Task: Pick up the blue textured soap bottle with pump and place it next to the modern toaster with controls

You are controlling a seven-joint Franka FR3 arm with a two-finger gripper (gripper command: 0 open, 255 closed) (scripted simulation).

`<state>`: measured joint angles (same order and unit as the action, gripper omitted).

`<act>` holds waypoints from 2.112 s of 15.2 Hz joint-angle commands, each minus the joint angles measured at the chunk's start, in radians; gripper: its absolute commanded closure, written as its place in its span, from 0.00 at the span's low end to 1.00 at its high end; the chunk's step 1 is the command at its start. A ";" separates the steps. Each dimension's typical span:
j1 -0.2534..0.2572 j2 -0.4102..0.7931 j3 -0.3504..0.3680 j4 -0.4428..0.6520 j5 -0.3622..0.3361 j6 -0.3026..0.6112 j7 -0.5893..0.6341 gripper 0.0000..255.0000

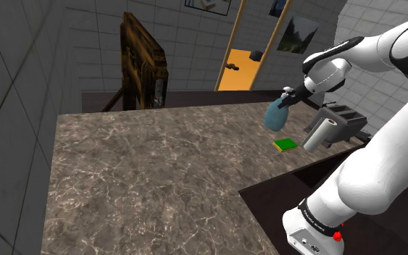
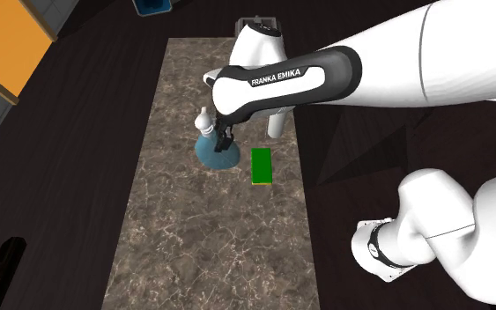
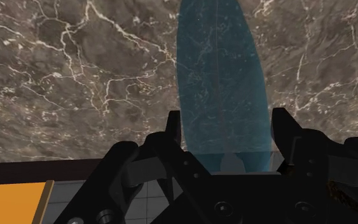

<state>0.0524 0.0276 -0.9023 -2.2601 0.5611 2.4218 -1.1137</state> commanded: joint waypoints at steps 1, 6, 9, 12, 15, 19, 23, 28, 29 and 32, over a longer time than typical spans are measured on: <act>0.002 -0.028 -0.003 0.004 -0.043 -0.011 0.035 1.00; -0.001 -0.088 0.003 0.026 -0.138 -0.050 0.115 1.00; -0.006 -0.120 0.011 0.043 -0.185 -0.077 0.157 1.00; -0.013 -0.147 0.021 0.062 -0.226 -0.107 0.195 1.00; -0.020 -0.171 0.032 0.084 -0.260 -0.138 0.227 1.00; -0.028 -0.198 0.045 0.117 -0.297 -0.183 0.265 1.00; -0.034 -0.218 0.058 0.153 -0.326 -0.229 0.297 1.00; -0.040 -0.237 0.071 0.204 -0.352 -0.289 0.330 1.00; -0.041 -0.240 0.074 0.215 -0.356 -0.301 0.336 1.00; -0.042 -0.247 0.080 0.249 -0.366 -0.338 0.352 1.00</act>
<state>0.0101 -0.2175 -0.8247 -2.0252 0.1981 2.0978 -0.7679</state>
